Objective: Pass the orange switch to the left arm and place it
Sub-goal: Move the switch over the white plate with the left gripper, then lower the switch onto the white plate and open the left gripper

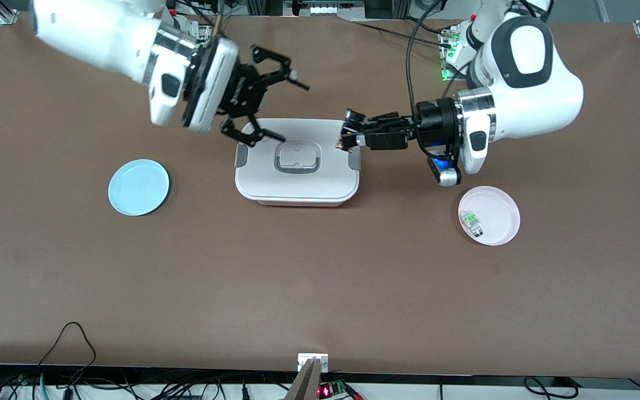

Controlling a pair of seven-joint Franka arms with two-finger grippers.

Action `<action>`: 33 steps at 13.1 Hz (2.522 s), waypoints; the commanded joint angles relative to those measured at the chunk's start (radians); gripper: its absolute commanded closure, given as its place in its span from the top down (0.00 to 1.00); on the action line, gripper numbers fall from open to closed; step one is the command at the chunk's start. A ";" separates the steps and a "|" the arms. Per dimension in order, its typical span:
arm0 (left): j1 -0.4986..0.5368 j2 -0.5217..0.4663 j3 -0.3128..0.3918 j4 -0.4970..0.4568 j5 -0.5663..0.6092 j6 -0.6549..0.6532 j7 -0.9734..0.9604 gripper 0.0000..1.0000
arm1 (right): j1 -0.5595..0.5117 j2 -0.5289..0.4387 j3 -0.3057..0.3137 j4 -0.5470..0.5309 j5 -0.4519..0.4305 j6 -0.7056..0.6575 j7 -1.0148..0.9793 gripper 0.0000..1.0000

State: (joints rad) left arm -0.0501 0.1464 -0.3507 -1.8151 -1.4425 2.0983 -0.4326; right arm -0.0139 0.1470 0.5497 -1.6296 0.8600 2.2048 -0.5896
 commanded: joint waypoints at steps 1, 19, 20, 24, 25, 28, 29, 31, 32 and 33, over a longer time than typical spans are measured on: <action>0.006 -0.031 0.038 -0.050 0.208 -0.069 -0.002 0.00 | -0.011 -0.006 -0.120 -0.006 -0.092 -0.149 0.031 1.00; 0.059 0.228 0.285 -0.225 1.401 0.213 0.396 0.00 | -0.043 -0.052 -0.389 -0.012 -0.865 -0.531 0.640 1.00; 0.059 0.252 0.297 -0.225 1.415 0.247 0.396 0.00 | -0.044 -0.067 -0.389 -0.018 -0.868 -0.531 0.718 1.00; 0.056 0.357 0.337 -0.225 1.416 0.411 0.399 0.00 | -0.046 -0.141 -0.392 -0.067 -0.871 -0.505 0.740 1.00; 0.056 0.364 0.340 -0.224 1.415 0.416 0.399 0.00 | -0.046 -0.150 -0.392 -0.079 -0.869 -0.490 0.731 1.00; 0.059 0.345 0.341 -0.243 1.415 0.416 0.397 0.35 | -0.046 -0.187 -0.392 -0.137 -0.865 -0.444 0.703 1.00; 0.059 0.313 0.340 -0.251 1.416 0.410 0.396 0.99 | -0.046 -0.187 -0.392 -0.134 -0.866 -0.444 0.703 1.00; 0.059 0.248 0.340 -0.282 1.416 0.385 0.387 1.00 | -0.046 -0.184 -0.392 -0.131 -0.866 -0.444 0.699 1.00; 0.061 0.207 0.340 -0.306 1.416 0.350 0.388 1.00 | -0.046 -0.182 -0.399 -0.128 -0.863 -0.444 0.679 1.00; 0.059 0.173 0.338 -0.329 1.416 0.332 0.393 1.00 | -0.046 -0.179 -0.415 -0.121 -0.863 -0.444 0.659 1.00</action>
State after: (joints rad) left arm 0.0165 0.4308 -0.0206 -2.0617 -0.0483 2.4708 -0.0474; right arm -0.0580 -0.0109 0.1534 -1.7347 0.0036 1.7490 0.1081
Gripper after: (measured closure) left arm 0.260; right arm 0.000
